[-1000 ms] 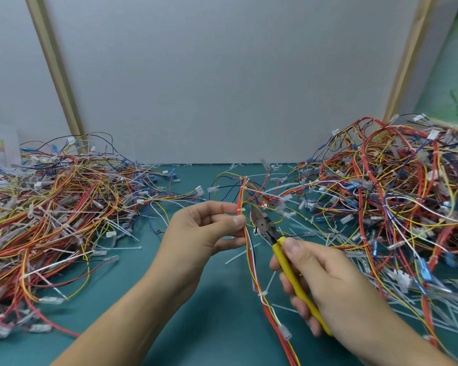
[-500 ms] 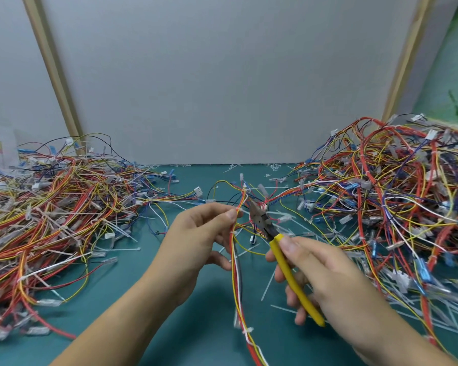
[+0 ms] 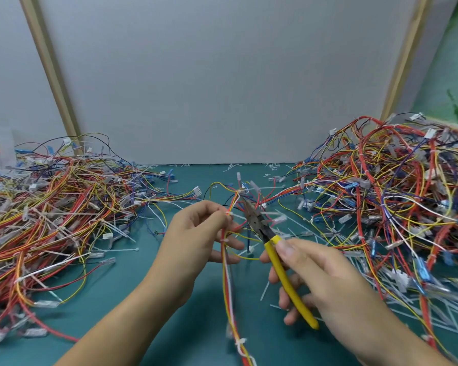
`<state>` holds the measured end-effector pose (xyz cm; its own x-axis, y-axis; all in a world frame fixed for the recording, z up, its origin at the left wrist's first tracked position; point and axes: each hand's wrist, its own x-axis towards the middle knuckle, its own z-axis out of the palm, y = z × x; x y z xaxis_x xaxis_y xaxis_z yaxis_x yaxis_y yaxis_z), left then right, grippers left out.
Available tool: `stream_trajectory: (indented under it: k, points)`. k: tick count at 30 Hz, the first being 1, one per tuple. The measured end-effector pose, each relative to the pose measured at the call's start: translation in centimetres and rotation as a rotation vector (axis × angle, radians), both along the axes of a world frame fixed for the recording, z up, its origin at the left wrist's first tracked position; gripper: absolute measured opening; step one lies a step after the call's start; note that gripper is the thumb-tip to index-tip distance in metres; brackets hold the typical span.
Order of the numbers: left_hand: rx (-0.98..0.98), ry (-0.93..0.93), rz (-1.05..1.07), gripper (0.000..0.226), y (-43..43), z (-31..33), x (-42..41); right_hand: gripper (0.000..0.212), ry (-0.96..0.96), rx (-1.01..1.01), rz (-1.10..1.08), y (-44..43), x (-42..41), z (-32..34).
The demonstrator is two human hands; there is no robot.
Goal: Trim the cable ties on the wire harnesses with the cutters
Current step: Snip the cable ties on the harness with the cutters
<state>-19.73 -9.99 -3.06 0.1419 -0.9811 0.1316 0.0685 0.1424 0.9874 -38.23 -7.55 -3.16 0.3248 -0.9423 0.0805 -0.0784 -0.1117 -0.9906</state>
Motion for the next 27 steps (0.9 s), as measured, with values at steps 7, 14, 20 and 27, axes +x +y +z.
stream_trajectory:
  k: [7,14,20,27]
  points:
    - [0.079,-0.007,-0.155,0.013,0.3,-0.2,-0.6,0.014,-0.048,-0.257,-0.178,-0.7,-0.7,-0.5]
    - [0.093,-0.102,-0.253,0.011,0.5,-0.6,-1.1,0.026,0.036,-0.3,-0.195,-1.4,-1.0,-1.5]
    - [0.114,-0.11,-0.3,0.006,0.7,-0.8,-1.7,0.032,0.021,-0.314,-0.184,-1.9,-0.9,-1.9]
    - [0.134,-0.11,-0.325,0.023,0.8,-0.8,-1.8,0.035,0.0,-0.309,-0.211,-1.9,-0.5,-2.2]
